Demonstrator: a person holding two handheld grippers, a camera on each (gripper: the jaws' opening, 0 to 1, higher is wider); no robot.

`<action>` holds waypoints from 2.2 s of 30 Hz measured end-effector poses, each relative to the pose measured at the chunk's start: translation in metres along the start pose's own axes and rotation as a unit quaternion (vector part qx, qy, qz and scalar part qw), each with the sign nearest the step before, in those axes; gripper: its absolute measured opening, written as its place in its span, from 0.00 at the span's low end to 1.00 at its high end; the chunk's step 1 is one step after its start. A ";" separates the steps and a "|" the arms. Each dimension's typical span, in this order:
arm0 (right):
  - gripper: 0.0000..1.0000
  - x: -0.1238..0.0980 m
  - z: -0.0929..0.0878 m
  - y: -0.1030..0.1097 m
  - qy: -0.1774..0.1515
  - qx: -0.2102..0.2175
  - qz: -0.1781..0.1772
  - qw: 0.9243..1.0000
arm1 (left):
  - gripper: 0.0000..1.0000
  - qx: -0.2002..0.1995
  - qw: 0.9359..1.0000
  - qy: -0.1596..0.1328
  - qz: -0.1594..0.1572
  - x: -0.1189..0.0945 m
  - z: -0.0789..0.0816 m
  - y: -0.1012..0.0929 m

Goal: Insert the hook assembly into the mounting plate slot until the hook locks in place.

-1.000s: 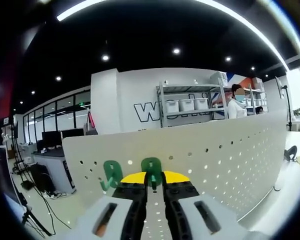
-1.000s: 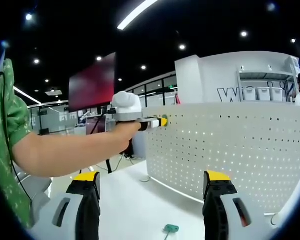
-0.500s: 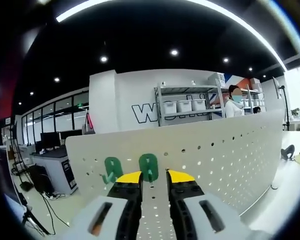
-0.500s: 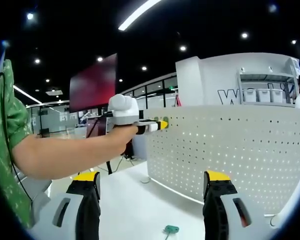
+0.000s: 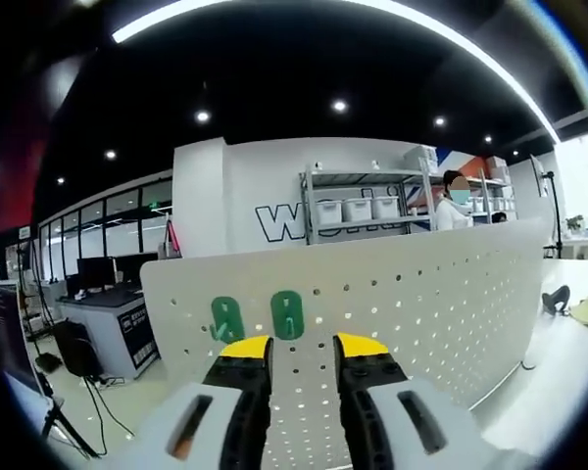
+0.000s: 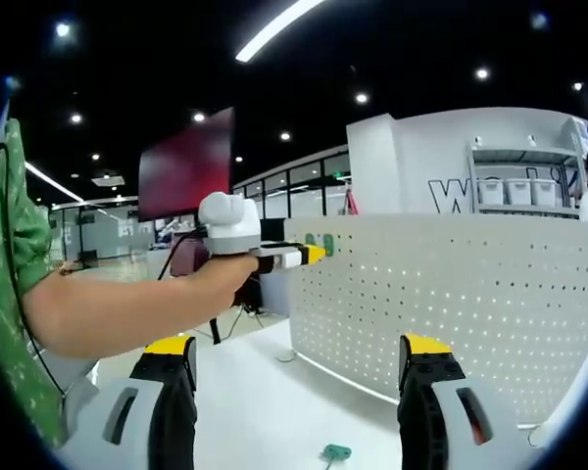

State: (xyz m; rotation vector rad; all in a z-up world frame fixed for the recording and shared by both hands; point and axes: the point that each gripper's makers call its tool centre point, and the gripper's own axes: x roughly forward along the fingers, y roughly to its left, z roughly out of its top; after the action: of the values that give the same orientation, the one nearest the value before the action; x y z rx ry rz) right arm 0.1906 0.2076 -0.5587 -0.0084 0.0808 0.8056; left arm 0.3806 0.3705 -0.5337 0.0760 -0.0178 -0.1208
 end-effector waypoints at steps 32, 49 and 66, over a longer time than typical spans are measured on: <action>0.87 -0.018 0.006 0.011 -0.005 -0.010 -0.006 1.000 | 0.47 -0.011 0.995 0.016 -0.097 -0.093 -0.013 -0.047; 0.87 -0.038 -0.006 0.015 0.006 -0.005 -0.021 1.000 | 0.47 -0.004 0.990 0.050 -0.132 -0.130 -0.045 -0.065; 0.87 -0.060 -0.038 0.020 0.034 0.009 -0.036 0.999 | 0.45 -0.003 0.985 0.077 -0.156 -0.158 -0.074 -0.086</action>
State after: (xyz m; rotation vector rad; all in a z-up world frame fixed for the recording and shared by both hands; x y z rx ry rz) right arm 0.1322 0.1762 -0.5917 -0.0214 0.1508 0.7335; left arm 0.2149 0.3103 -0.6161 0.0813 0.1505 -0.4281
